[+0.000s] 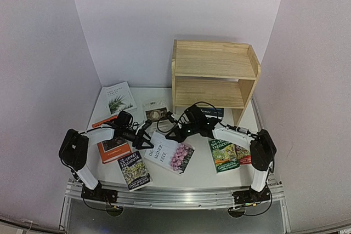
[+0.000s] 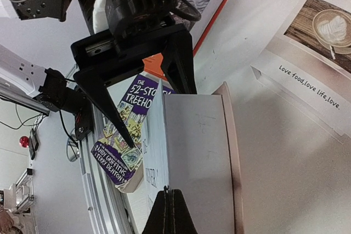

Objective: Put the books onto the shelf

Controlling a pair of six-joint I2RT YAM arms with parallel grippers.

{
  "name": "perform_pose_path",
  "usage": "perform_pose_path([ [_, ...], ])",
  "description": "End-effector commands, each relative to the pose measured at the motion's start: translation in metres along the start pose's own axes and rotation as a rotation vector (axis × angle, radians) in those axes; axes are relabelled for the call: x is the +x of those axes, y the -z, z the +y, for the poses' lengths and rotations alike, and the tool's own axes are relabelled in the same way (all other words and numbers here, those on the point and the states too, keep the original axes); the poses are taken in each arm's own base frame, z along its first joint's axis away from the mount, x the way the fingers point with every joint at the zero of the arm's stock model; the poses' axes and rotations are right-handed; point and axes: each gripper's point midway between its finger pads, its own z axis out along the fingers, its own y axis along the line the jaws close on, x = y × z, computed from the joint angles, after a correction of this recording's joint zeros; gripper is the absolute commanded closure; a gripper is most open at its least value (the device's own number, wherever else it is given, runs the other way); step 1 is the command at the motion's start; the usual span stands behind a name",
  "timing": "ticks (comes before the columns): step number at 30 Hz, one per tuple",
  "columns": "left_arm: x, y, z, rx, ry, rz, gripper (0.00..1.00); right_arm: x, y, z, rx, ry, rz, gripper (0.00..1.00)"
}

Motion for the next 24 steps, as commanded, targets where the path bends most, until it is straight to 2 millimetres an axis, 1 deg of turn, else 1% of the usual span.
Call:
perform_pose_path([
  [1, -0.017, -0.001, -0.023, 0.113, -0.061, -0.042, 0.23, -0.030, 0.011, 0.022, -0.047, 0.096, -0.069, 1.00],
  [3, -0.021, -0.001, -0.009, 0.039, -0.032, -0.055, 0.14, -0.031, 0.012, 0.023, -0.047, 0.103, -0.072, 1.00],
  [5, -0.025, 0.003, 0.006, -0.048, -0.026, -0.072, 0.10, -0.033, 0.016, 0.026, -0.044, 0.112, -0.081, 1.00],
  [6, -0.024, 0.005, 0.008, -0.051, -0.035, -0.077, 0.09, -0.034, 0.018, 0.028, -0.044, 0.116, -0.085, 1.00],
  [9, -0.021, 0.005, 0.004, -0.017, -0.062, -0.071, 0.02, -0.038, 0.022, 0.033, -0.055, 0.111, -0.093, 1.00],
  [11, -0.023, 0.005, 0.003, -0.010, -0.069, -0.076, 0.00, -0.040, 0.024, 0.036, -0.063, 0.107, -0.098, 1.00],
  [15, -0.025, 0.006, -0.004, 0.015, -0.134, -0.074, 0.00, -0.043, 0.028, 0.042, -0.078, 0.117, -0.106, 1.00],
  [19, -0.028, 0.006, -0.008, 0.042, -0.132, -0.066, 0.00, -0.060, 0.036, 0.063, -0.150, 0.130, -0.129, 1.00],
  [21, -0.032, 0.008, -0.015, 0.069, -0.146, -0.066, 0.00, -0.068, 0.042, 0.073, -0.170, 0.150, -0.147, 1.00],
  [24, -0.036, 0.012, -0.030, 0.135, -0.164, -0.075, 0.01, -0.074, 0.049, 0.078, -0.172, 0.184, -0.165, 1.00],
])
